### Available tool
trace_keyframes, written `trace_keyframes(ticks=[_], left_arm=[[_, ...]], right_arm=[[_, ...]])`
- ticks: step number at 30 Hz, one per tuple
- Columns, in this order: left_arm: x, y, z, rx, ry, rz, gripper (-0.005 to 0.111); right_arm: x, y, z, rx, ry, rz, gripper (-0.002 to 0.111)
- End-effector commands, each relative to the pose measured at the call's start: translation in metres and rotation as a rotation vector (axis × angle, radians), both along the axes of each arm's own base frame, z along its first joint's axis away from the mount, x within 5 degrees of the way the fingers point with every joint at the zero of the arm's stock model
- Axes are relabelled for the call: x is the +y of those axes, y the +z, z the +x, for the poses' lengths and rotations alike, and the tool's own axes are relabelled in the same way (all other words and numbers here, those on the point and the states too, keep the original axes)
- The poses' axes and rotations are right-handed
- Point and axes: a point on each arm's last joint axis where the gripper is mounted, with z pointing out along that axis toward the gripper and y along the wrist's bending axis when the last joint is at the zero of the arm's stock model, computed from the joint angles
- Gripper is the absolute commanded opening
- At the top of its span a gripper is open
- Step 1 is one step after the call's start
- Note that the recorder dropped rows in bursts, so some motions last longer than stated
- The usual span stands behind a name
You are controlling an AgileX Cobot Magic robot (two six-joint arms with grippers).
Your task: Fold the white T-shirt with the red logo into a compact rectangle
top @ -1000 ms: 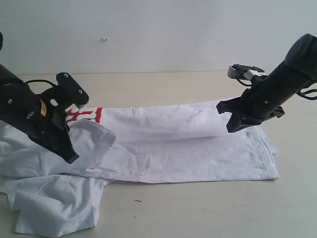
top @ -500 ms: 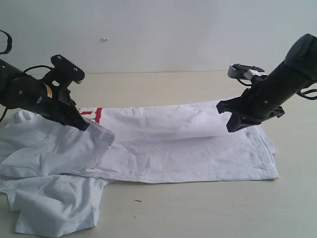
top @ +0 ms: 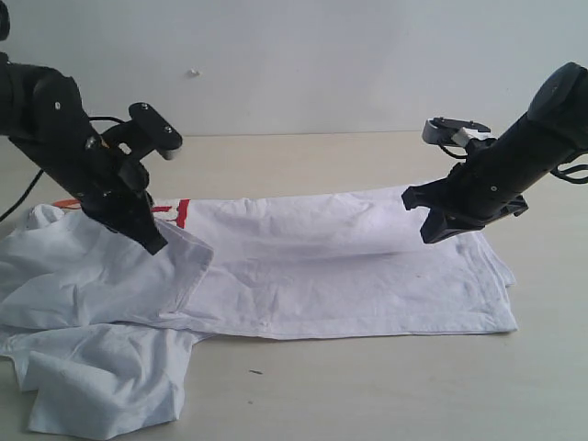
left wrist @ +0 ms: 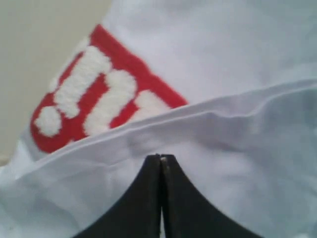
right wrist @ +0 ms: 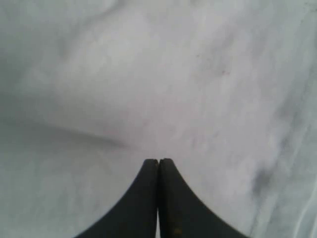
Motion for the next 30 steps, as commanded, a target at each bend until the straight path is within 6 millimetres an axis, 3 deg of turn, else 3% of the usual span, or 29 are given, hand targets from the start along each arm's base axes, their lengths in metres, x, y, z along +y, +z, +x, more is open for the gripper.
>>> trace_keyframes(ticks=[1, 7, 12, 17, 21, 25, 28, 30], left_arm=[[-0.015, -0.002, -0.01, 0.117, -0.105, -0.112, 0.0], [-0.023, -0.036, -0.002, 0.164, -0.007, -0.177, 0.0], [-0.028, -0.061, -0.002, 0.212, -0.022, -0.174, 0.0], [-0.029, -0.07, -0.001, 0.218, -0.005, -0.176, 0.0], [-0.029, -0.044, -0.001, 0.162, 0.005, -0.201, 0.001], [-0.024, 0.003, -0.005, 0.066, 0.022, -0.21, 0.015], [-0.016, 0.029, -0.019, 0.078, 0.023, -0.169, 0.026], [-0.008, 0.034, -0.034, 0.143, 0.034, -0.128, 0.027]], right_arm=[[0.001, 0.002, 0.001, -0.011, 0.008, 0.0, 0.0], [0.001, 0.002, 0.001, -0.008, 0.01, 0.002, 0.0], [0.0, 0.002, 0.002, -0.015, 0.006, -0.002, 0.0], [0.001, 0.002, 0.001, -0.011, 0.008, 0.0, 0.0], [0.001, 0.002, 0.001, -0.011, 0.008, 0.0, 0.0], [0.001, 0.002, 0.001, -0.011, 0.008, 0.0, 0.0], [0.001, 0.002, 0.001, -0.009, 0.009, 0.001, 0.0], [0.001, 0.002, 0.001, -0.007, 0.01, 0.002, 0.0]])
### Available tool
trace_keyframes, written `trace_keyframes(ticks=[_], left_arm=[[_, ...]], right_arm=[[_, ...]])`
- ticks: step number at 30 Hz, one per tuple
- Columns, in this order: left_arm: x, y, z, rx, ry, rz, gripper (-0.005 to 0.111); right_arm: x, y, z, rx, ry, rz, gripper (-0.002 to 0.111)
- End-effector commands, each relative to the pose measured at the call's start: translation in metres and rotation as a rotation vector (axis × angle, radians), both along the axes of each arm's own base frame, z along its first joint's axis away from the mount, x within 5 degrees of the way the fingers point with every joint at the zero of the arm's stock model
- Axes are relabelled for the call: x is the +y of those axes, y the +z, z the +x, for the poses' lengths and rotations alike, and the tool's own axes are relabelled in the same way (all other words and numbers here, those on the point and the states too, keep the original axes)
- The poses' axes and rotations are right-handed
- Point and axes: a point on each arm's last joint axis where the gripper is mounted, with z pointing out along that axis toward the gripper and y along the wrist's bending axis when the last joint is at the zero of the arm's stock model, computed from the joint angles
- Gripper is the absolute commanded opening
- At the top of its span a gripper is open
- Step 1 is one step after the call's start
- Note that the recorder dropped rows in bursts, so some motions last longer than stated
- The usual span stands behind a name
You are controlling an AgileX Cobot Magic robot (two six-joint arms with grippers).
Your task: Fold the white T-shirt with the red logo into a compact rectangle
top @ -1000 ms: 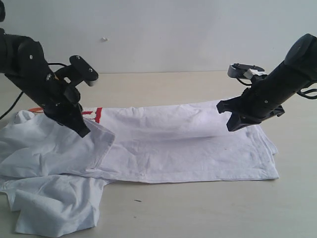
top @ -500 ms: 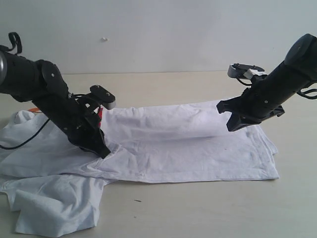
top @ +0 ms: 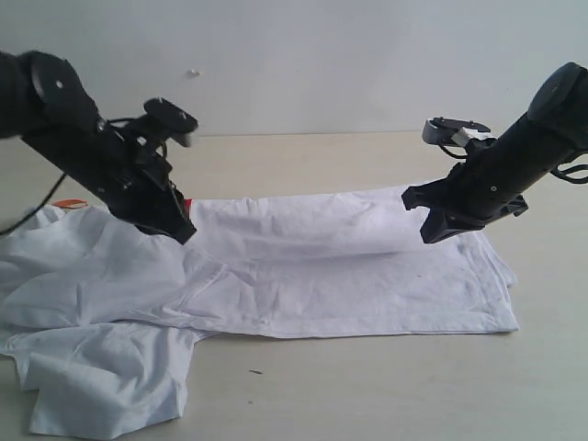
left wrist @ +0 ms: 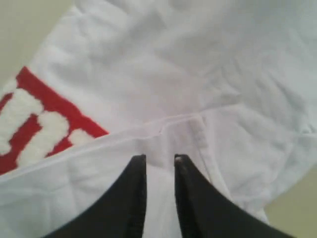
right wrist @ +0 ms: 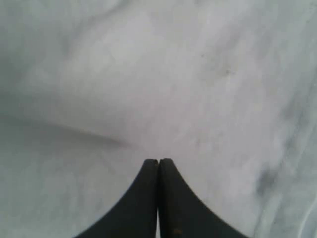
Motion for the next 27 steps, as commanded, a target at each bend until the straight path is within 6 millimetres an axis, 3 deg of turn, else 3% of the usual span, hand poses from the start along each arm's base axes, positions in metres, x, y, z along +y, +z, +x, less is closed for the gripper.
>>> trace_keyframes(ticks=[1, 4, 10, 17, 20, 23, 27], left_arm=[[0.016, 0.018, -0.035, 0.119, 0.002, 0.098, 0.027], [0.022, 0.014, -0.064, 0.18, -0.001, 0.187, 0.027], [0.006, 0.004, -0.13, 0.156, -0.106, 0.263, 0.028], [-0.017, -0.026, -0.184, 0.054, -0.263, 0.337, 0.049], [-0.023, -0.036, -0.192, -0.025, -0.297, 0.432, 0.049], [-0.02, -0.046, -0.185, -0.108, -0.261, 0.54, 0.049], [-0.021, -0.062, -0.182, -0.088, -0.263, 0.587, 0.055]], right_arm=[[0.001, 0.002, 0.001, -0.008, 0.01, -0.001, 0.0], [0.001, 0.002, 0.001, -0.008, 0.01, -0.001, 0.0], [0.002, 0.003, 0.001, -0.005, -0.005, 0.022, 0.0], [0.003, 0.003, 0.001, -0.001, -0.009, 0.033, 0.0], [0.003, 0.003, 0.001, -0.004, -0.002, 0.031, 0.0], [0.003, 0.003, 0.001, -0.002, -0.001, 0.032, 0.0], [0.003, 0.003, 0.0, 0.002, 0.001, 0.034, 0.0]])
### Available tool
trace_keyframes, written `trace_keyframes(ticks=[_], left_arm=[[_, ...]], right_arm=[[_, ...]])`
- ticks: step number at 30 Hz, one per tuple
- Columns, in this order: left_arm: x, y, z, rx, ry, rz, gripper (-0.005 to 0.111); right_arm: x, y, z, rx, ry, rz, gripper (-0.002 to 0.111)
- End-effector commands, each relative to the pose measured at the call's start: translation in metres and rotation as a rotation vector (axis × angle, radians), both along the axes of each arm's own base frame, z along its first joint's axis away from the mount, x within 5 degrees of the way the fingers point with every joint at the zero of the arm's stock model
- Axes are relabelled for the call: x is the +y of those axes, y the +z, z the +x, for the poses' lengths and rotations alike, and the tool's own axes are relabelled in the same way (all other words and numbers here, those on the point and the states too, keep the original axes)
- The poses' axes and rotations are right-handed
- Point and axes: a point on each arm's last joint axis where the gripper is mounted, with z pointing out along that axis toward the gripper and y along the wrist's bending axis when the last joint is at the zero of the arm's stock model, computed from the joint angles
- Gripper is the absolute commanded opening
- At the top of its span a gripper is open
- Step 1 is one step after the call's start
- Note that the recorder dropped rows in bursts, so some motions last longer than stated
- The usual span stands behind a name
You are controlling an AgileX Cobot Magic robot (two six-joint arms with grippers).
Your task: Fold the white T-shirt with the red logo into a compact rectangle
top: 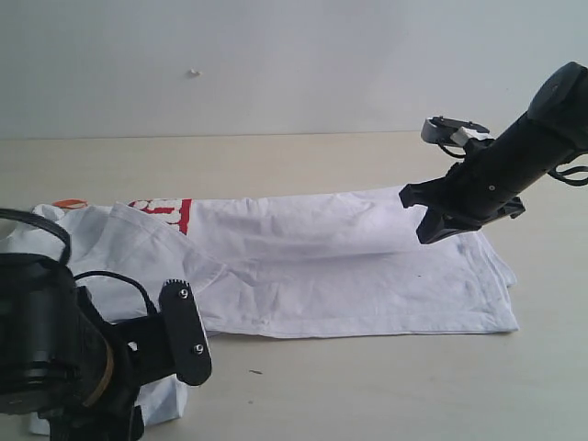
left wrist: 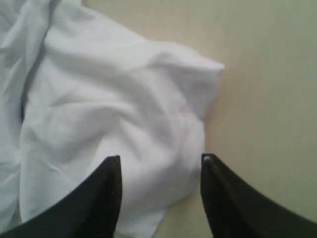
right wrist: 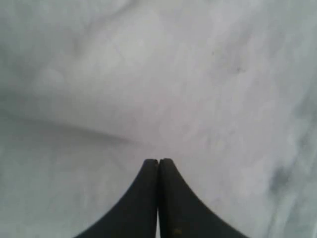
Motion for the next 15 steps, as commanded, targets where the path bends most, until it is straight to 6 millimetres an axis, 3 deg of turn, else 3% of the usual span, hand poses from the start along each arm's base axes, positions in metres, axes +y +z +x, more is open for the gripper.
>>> trace_keyframes(ticks=[1, 10, 15], left_arm=[[-0.004, -0.016, 0.0, 0.0, -0.009, 0.034, 0.057], [-0.012, -0.018, -0.012, 0.053, -0.079, 0.028, 0.057], [0.001, -0.026, 0.005, 0.03, -0.012, 0.065, 0.057]], right_arm=[[0.001, 0.002, 0.001, -0.01, 0.013, 0.002, 0.0], [0.001, -0.001, 0.001, -0.004, 0.013, 0.001, 0.0], [0.001, -0.01, 0.0, 0.027, 0.019, 0.006, 0.0]])
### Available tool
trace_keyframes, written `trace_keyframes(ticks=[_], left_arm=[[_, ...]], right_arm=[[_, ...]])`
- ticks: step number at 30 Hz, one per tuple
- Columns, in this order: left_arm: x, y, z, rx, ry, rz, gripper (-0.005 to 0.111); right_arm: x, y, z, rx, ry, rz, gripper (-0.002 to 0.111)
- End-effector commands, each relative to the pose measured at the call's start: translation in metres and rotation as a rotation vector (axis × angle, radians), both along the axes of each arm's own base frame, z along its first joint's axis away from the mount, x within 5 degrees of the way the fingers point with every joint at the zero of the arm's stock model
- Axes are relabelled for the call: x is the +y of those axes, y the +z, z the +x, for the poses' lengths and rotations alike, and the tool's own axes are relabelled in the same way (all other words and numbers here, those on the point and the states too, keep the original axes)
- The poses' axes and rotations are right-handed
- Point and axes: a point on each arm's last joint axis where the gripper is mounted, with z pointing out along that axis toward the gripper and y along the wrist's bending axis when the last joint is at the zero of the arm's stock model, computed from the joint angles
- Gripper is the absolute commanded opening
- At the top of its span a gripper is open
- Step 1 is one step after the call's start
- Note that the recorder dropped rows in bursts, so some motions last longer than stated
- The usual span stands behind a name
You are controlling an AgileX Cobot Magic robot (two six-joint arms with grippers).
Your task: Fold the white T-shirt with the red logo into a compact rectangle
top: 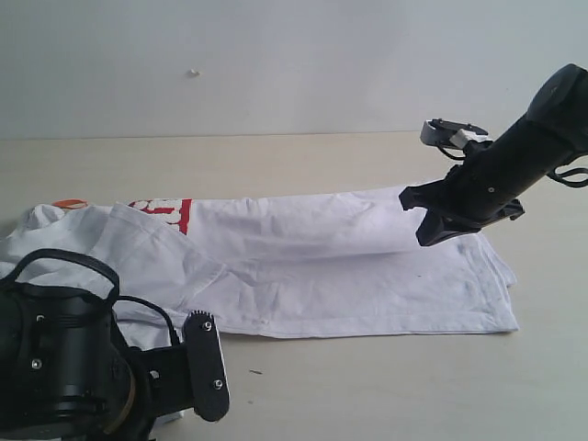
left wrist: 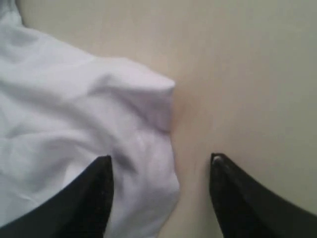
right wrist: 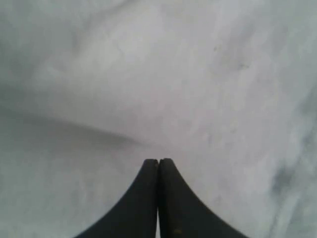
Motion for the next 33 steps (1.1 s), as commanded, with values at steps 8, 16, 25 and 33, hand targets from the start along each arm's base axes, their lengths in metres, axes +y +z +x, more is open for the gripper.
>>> trace_keyframes(ticks=[8, 16, 25, 33], left_arm=[[0.02, -0.014, 0.018, 0.01, 0.089, 0.088, 0.029], [0.011, -0.007, -0.001, 0.011, -0.038, 0.188, 0.0], [0.015, 0.029, -0.004, -0.08, -0.15, 0.181, 0.0], [0.013, 0.055, 0.021, -0.366, -0.445, 0.318, 0.0]], right_arm=[[0.001, -0.007, 0.0, 0.016, 0.012, 0.004, 0.0], [0.001, -0.007, 0.001, 0.012, 0.011, 0.002, 0.0], [0.001, -0.007, 0.001, 0.012, 0.01, 0.004, 0.0], [0.001, -0.007, 0.0, 0.018, 0.013, 0.007, 0.0]])
